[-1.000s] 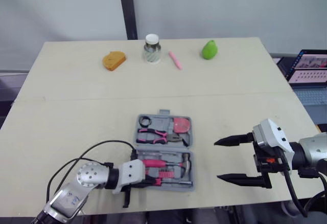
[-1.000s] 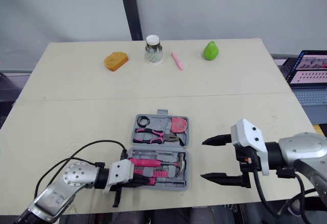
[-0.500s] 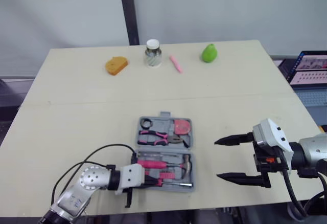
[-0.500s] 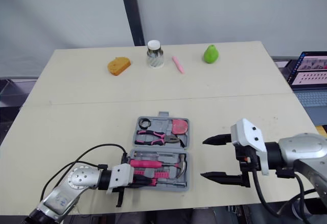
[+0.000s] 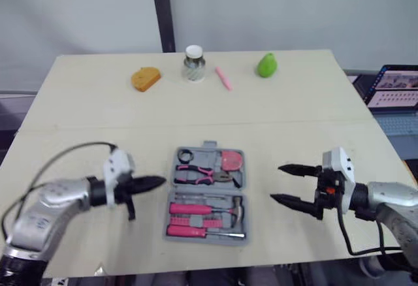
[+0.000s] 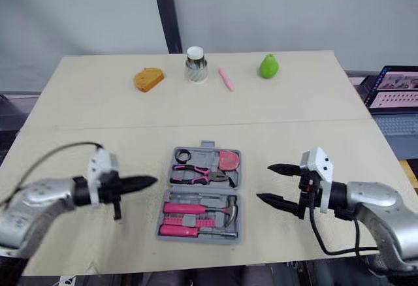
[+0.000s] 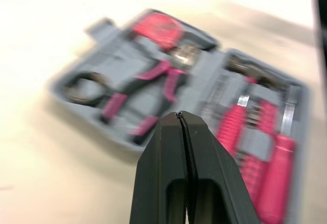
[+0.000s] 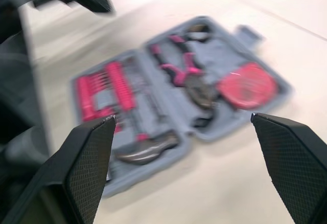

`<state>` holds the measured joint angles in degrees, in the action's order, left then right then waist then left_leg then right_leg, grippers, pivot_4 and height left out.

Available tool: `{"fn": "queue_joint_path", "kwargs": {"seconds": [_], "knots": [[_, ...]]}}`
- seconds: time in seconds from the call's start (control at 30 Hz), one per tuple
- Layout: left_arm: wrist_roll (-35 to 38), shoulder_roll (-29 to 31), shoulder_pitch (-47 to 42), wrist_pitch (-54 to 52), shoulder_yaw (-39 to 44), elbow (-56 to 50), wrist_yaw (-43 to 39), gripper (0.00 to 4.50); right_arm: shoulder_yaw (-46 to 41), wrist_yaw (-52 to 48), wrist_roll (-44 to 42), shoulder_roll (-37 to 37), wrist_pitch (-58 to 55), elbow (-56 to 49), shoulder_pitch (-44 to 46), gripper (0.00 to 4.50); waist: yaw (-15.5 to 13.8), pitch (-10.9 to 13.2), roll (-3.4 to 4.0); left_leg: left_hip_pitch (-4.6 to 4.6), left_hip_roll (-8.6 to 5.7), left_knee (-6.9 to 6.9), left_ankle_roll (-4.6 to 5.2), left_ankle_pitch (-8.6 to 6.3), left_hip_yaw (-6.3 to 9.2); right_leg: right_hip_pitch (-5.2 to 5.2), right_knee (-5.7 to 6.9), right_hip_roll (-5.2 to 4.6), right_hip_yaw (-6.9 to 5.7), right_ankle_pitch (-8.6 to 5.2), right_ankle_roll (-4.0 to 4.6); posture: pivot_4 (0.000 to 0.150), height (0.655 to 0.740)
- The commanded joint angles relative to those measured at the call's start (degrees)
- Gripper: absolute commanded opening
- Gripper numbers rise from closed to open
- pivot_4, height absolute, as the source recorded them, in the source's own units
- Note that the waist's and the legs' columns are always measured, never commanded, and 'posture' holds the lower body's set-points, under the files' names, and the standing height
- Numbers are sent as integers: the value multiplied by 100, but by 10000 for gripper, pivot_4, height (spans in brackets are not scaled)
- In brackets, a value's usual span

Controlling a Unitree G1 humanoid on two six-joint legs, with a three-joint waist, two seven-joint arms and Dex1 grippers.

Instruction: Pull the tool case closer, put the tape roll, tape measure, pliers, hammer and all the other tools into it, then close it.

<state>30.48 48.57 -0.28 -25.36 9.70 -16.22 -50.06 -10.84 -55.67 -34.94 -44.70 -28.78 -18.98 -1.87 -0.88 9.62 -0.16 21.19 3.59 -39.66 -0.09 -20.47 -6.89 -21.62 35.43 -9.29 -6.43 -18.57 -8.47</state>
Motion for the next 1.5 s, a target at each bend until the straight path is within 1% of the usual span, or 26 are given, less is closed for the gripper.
{"fn": "queue_joint_path", "kwargs": {"seconds": [0.03, 0.13, 0.17, 0.2, 0.23, 0.27, 0.33, 0.37, 0.47, 0.6, 0.73, 0.93, 1.1, 1.23, 1.4, 1.5], "knots": [[-372, -12, 223, 105, 75, 289, 156, 449, 35, 317, 351, 256, 328, 457, 130, 45000, 53, 4, 4, -1, 1, 2, -1, 0, -2, -3, 0, 1, 0, 0, 0, 1500, 7400], [-638, -108, 261, 257, 132, 623, 295, 0, 165, 555, 727, 426, 477, 901, 174, 36945, 91, 8, 0, 1, 5, 12, -8, 4, -3, -14, 5, 5, -3, 0, 0, 1500, 7400], [-764, -125, 272, 350, 123, 759, 332, 0, 213, 632, 850, 477, 538, 1031, 188, 32365, 95, 8, 0, 2, 5, 13, -8, 5, -4, -17, 5, 5, -3, 0, 0, 1500, 7400], [-858, -167, 280, 424, 131, 890, 384, 0, 268, 730, 969, 545, 576, 1157, 218, 26604, 97, 8, 0, 3, 5, 13, -9, 5, -4, -18, 5, 5, -3, 0, 0, 1500, 7400], [-929, -215, 285, 505, 119, 998, 416, 0, 330, 808, 1073, 607, 584, 1271, 250, 22496, 99, 9, 0, 3, 5, 13, -9, 5, -6, -18, 4, 5, -3, 0, 0, 1500, 7400], [-996, -260, 284, 575, 100, 1077, 446, 0, 378, 862, 1162, 654, 613, 1359, 279, 16234, 101, 9, 0, 3, 5, 13, -9, 5, -8, -20, 5, 4, -2, 0, 0, 1500, 7400], [-1149, -341, 265, 685, 5, 1188, 492, 0, 449, 910, 1285, 749, 694, 1516, 348, 6692, 103, 9, 0, 3, 5, 13, -9, 5, -9, -21, 6, 4, -1, 0, 0, 1500, 7400], [-1208, -404, 236, 720, -51, 1222, 506, 0, 491, 918, 1349, 798, 738, 1584, 382, 1108, 103, 9, 1, 4, 6, 13, -9, 5, -10, -23, 9, 4, -1, 0, 0, 1500, 7400], [-1440, -684, -2, 779, -448, 1329, 542, 0, 845, 984, 1726, 896, 879, 1781, 492, 442, 84, 9, 0, 6, 6, 13, -10, 5, -12, -28, 12, 3, -1, 0, 0, 1500, 7400], [-1880, -1065, -346, 921, -1084, 1641, 557, 0, 1225, 1006, 1944, 1065, 769, 1718, 530, 442, 96, 8, 0, 6, 6, 13, -14, 8, -13, -28, 17, 3, -2, 0, 0, 1500, 7400], [-2051, -1279, -524, 1026, -1337, 1884, 541, 0, 1454, 1002, 2007, 1175, 625, 1544, 532, 442, 102, 7, 0, 6, 7, 14, -15, 8, -17, -37, 23, 4, -3, 0, 0, 1500, 7400], [-2092, -1502, -636, 954, -1519, 1816, 499, 0, 1767, 1105, 2131, 1462, 429, 1551, 749, 442, 90, 4, -2, -1, 7, 12, -16, 9, -16, -29, 23, 3, -2, 0, 0, 1500, 7400], [-1963, -1513, -483, 534, -1678, 1347, 261, 0, 2082, 1036, 2112, 1672, 143, 1401, 931, 442, 92, 2, -1, 0, 7, 11, -15, 8, -14, -27, 23, 2, -3, 0, 0, 1500, 7400], [-1924, -1485, -424, 331, -1681, 1206, 233, 0, 2219, 996, 2083, 1746, -22, 1289, 963, 442, 97, 3, -1, 1, 7, 12, -14, 8, -13, -29, 23, 2, -3, 0, 0, 1500, 7400], [-1851, -1438, -380, 145, -1656, 1030, 163, 0, 2325, 908, 2078, 1721, -176, 1155, 965, 442, 104, 3, -1, 1, 8, 14, -14, 7, -14, -30, 22, 2, -3, 0, 0, 1500, 7400], [-1899, -1408, -379, 96, -1690, 994, 156, 0, 2417, 742, 2033, 1581, -354, 962, 890, 442, 104, 2, -1, 1, 8, 14, -14, 7, -14, -31, 22, 2, -4, 0, 0, 1500, 7400]]}}
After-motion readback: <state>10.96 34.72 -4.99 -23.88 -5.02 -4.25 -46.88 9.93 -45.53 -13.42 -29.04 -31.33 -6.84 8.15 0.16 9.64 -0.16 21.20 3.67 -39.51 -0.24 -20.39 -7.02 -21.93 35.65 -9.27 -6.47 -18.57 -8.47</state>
